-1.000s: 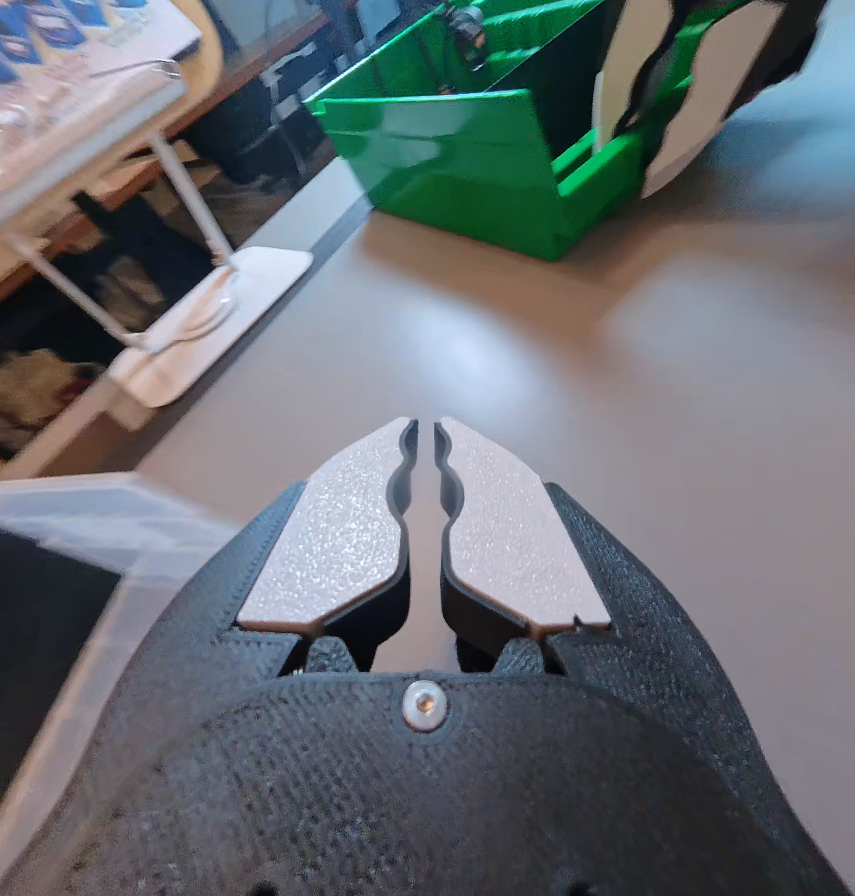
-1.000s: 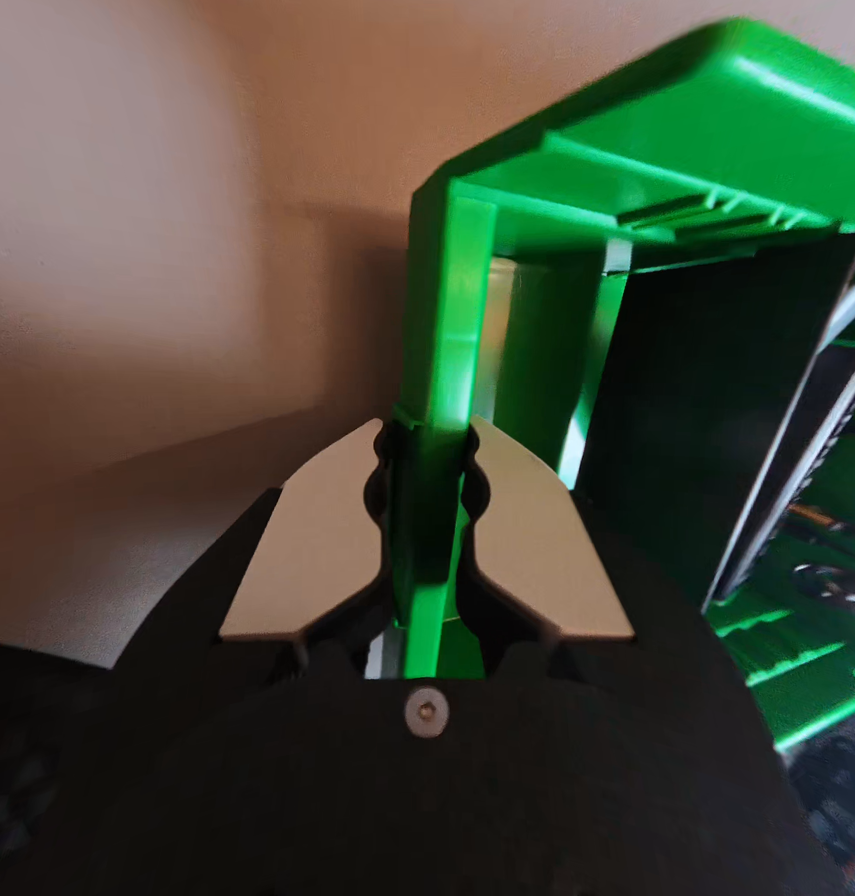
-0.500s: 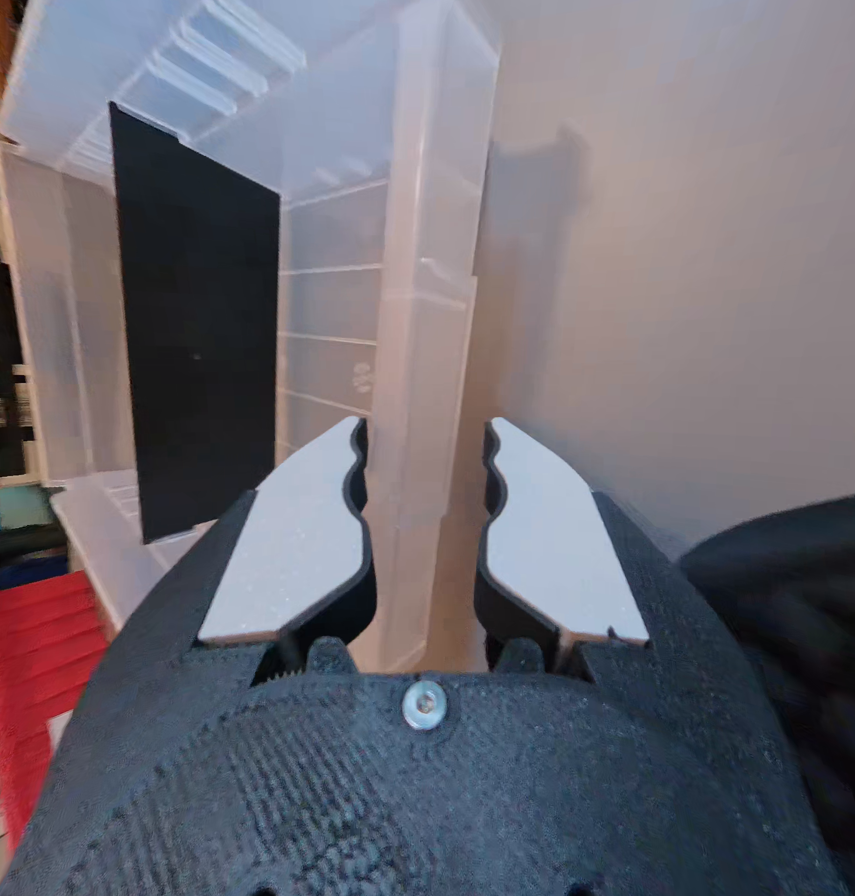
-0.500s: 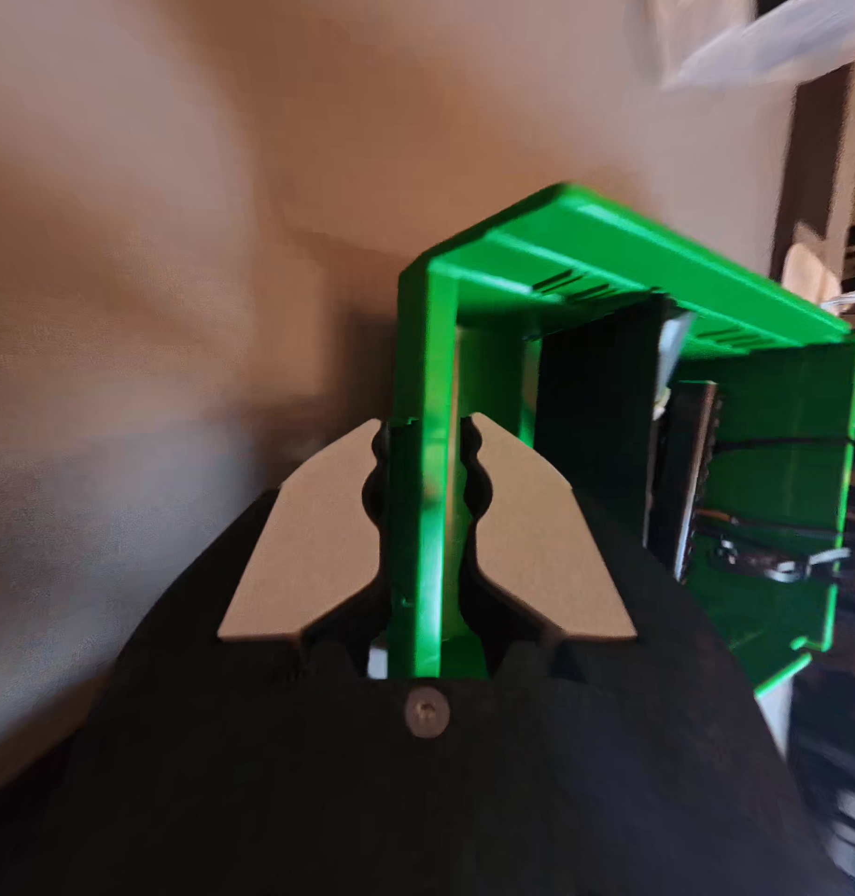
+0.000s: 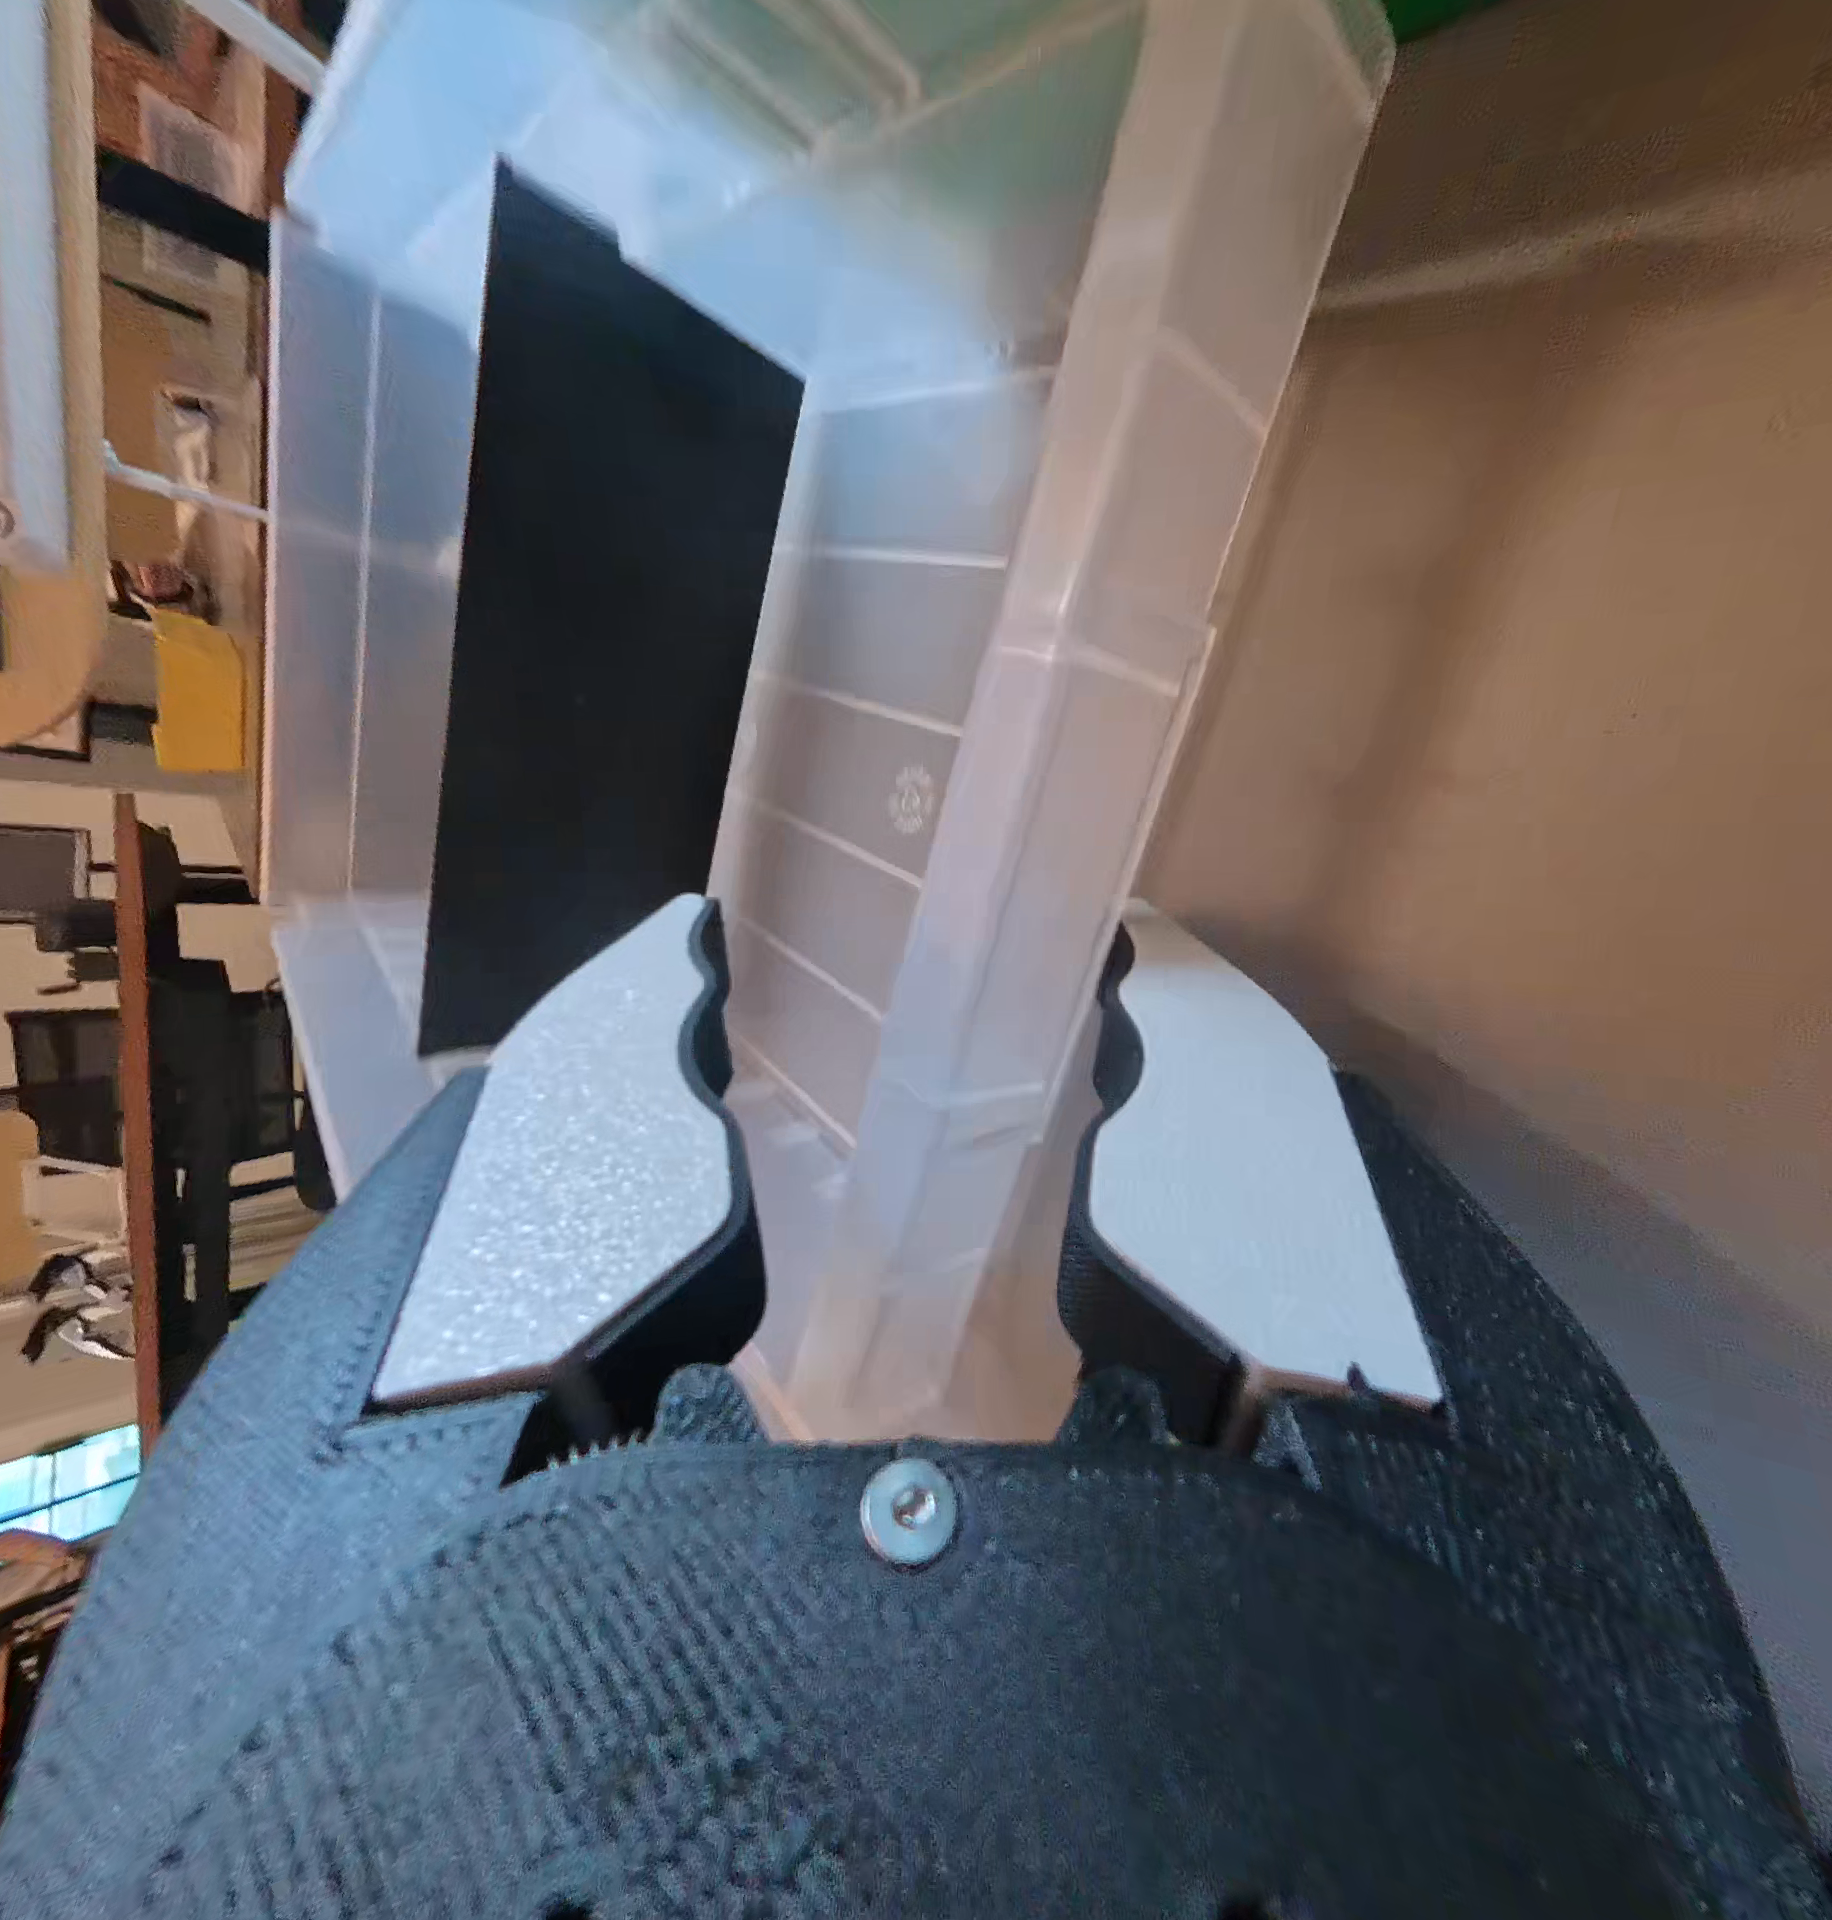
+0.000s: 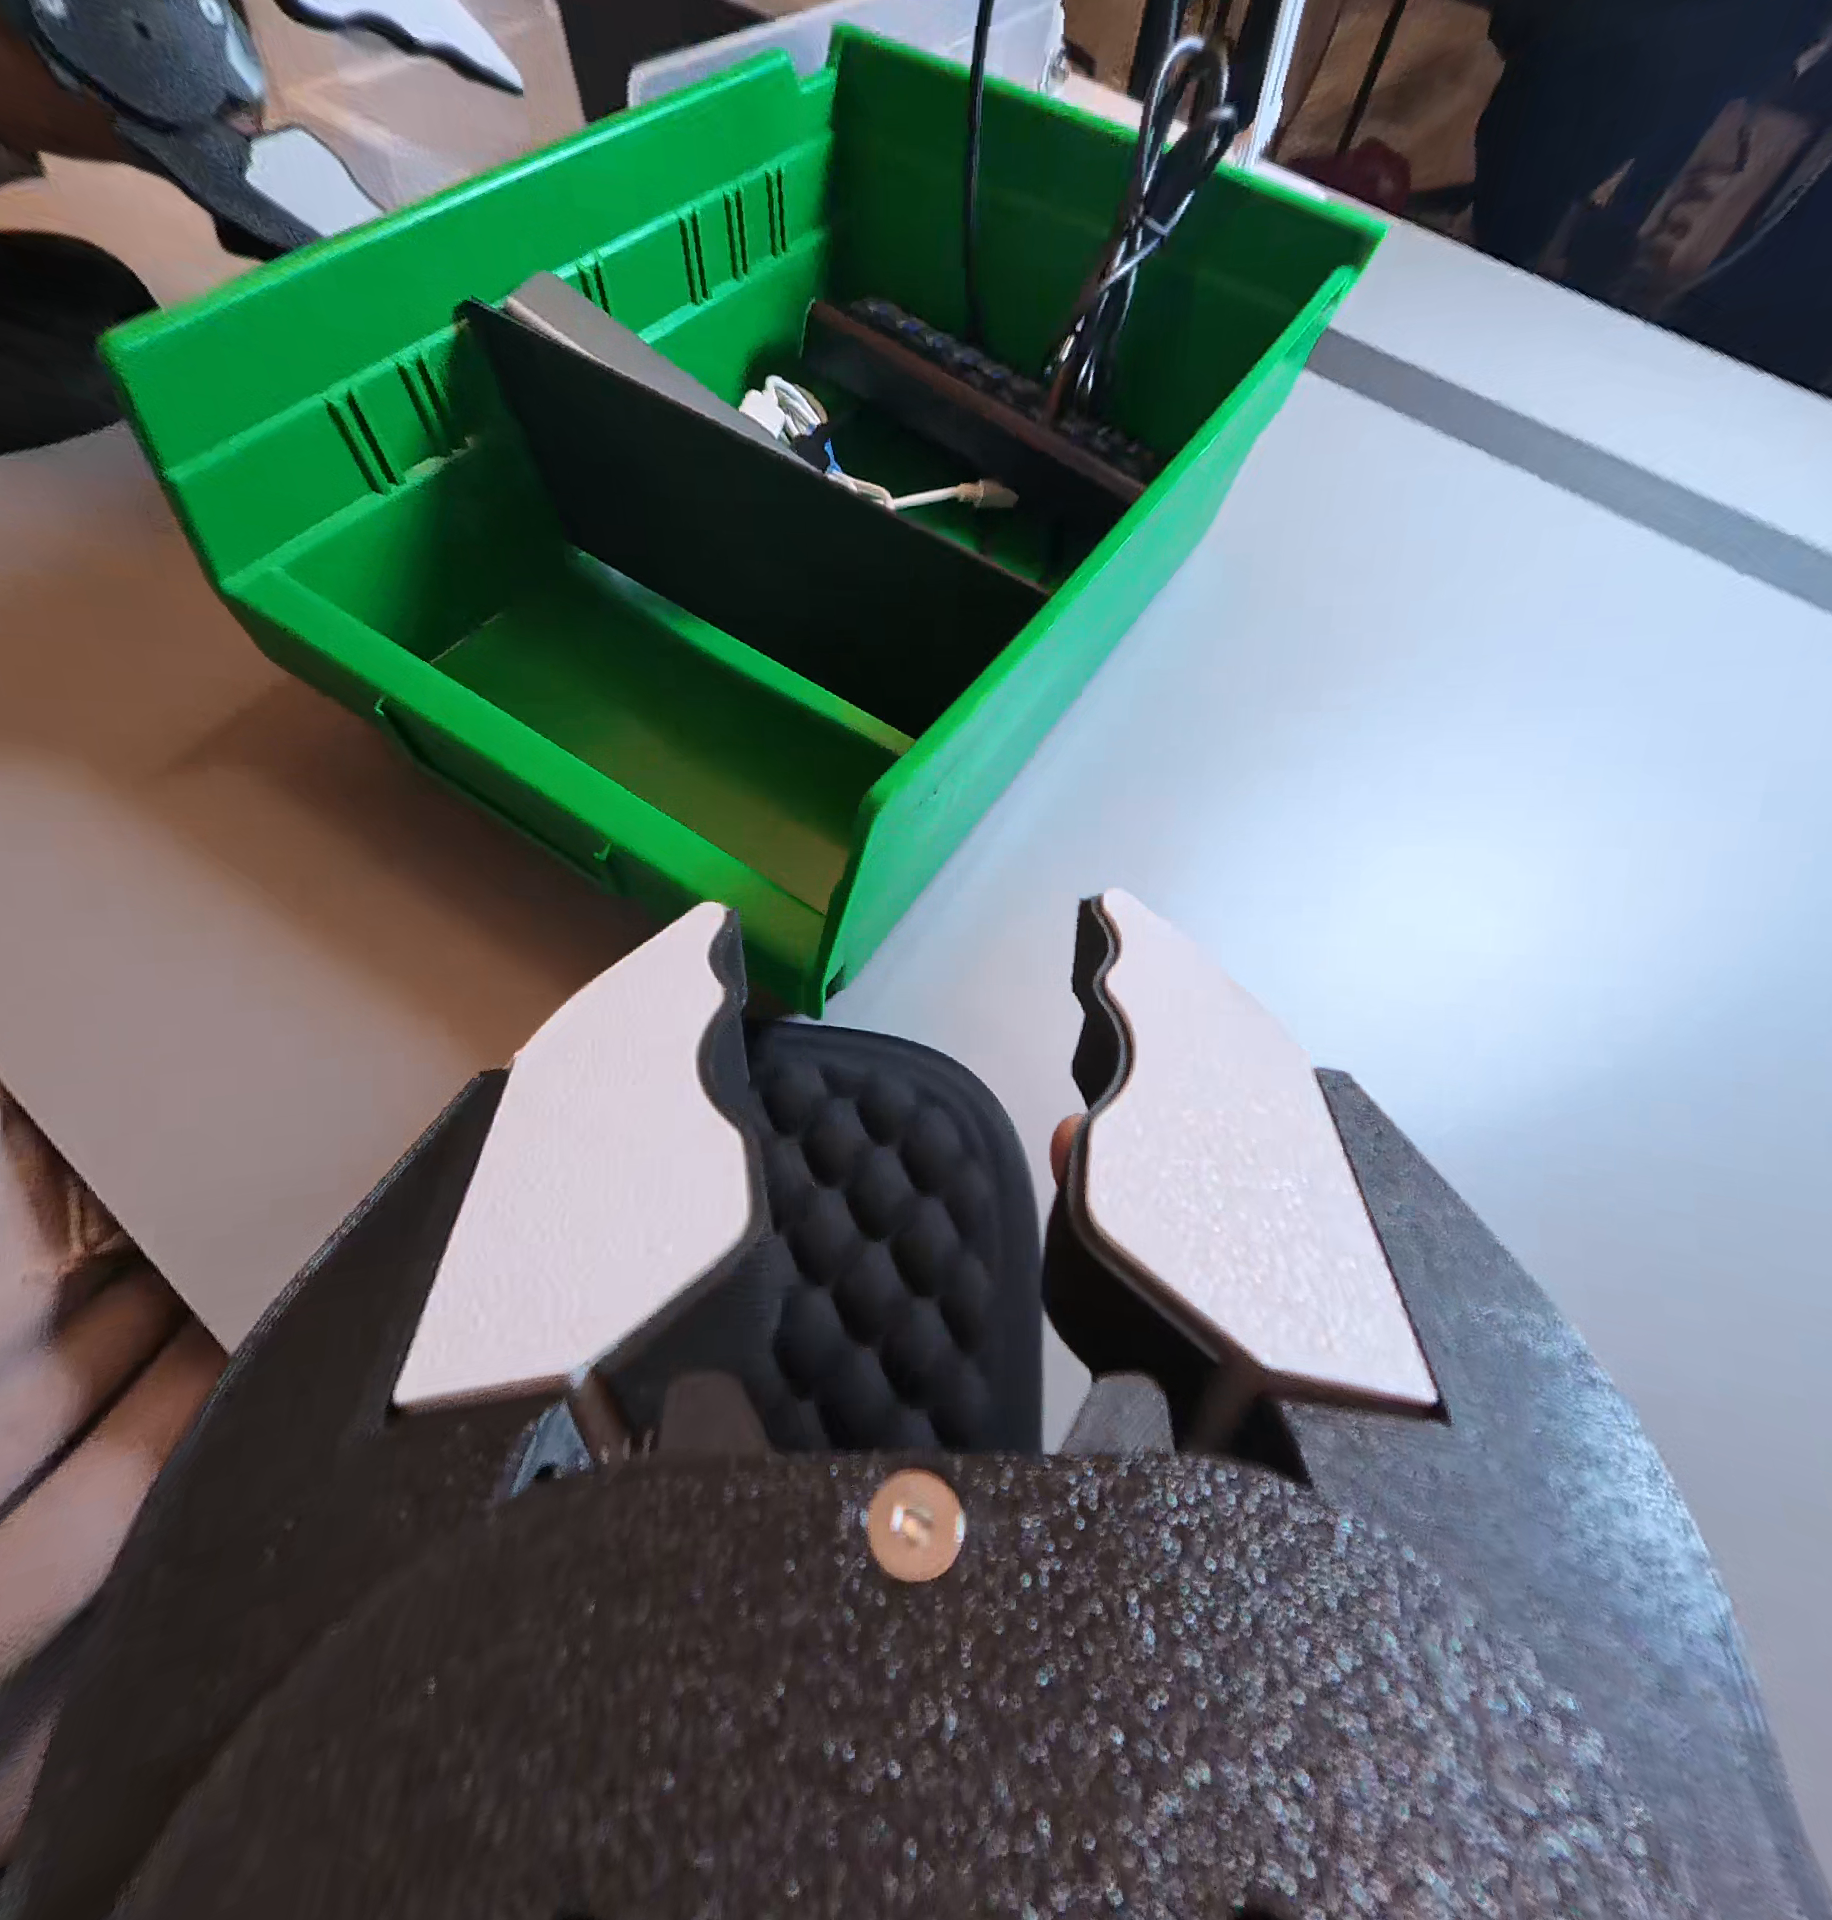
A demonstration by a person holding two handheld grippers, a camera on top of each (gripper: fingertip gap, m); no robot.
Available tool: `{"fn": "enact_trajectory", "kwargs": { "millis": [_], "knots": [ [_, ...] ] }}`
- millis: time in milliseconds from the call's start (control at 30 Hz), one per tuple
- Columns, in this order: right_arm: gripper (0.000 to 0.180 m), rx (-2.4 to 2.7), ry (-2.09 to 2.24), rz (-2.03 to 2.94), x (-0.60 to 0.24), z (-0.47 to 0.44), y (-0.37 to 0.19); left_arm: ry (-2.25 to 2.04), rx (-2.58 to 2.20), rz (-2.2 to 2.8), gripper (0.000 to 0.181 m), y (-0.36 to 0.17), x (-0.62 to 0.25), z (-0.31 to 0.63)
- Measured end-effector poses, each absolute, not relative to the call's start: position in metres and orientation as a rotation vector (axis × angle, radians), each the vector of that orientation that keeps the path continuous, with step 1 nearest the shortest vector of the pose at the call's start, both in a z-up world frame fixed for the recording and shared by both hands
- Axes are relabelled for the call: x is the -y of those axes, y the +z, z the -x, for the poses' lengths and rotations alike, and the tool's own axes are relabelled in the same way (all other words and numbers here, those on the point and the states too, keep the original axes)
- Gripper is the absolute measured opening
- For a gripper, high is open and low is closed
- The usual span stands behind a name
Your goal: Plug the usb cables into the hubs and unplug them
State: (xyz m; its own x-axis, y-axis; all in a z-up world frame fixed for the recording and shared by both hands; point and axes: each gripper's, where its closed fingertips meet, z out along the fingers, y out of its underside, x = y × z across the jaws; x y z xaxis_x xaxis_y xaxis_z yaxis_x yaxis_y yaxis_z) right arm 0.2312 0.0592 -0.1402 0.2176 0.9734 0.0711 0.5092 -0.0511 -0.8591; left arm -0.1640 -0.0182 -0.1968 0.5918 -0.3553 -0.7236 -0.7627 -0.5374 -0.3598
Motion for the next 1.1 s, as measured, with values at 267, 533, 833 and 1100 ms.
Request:
{"fn": "enact_trajectory", "kwargs": {
  "millis": [267, 533, 833, 1100],
  "knots": [
    [0.061, 1.340, 0.791, 1.780, -0.063, -0.202, -0.174, 0.105, -0.486, 1.975, 0.042, -0.150, 0.052, 0.051],
    [0.018, 1.199, 0.631, 1.764, -0.081, -0.187, -0.171, -0.246, -0.393, 1.832, 0.041, -0.143, 0.071, -0.063],
    [0.008, 1.083, 0.502, 1.806, -0.079, -0.192, -0.169, -0.557, -0.424, 1.913, 0.067, -0.164, 0.096, -0.082],
    [0.009, 1.061, 0.455, 1.792, -0.060, -0.189, -0.169, -0.243, -0.293, 1.797, 0.042, -0.158, 0.076, -0.072]
  ]
}}
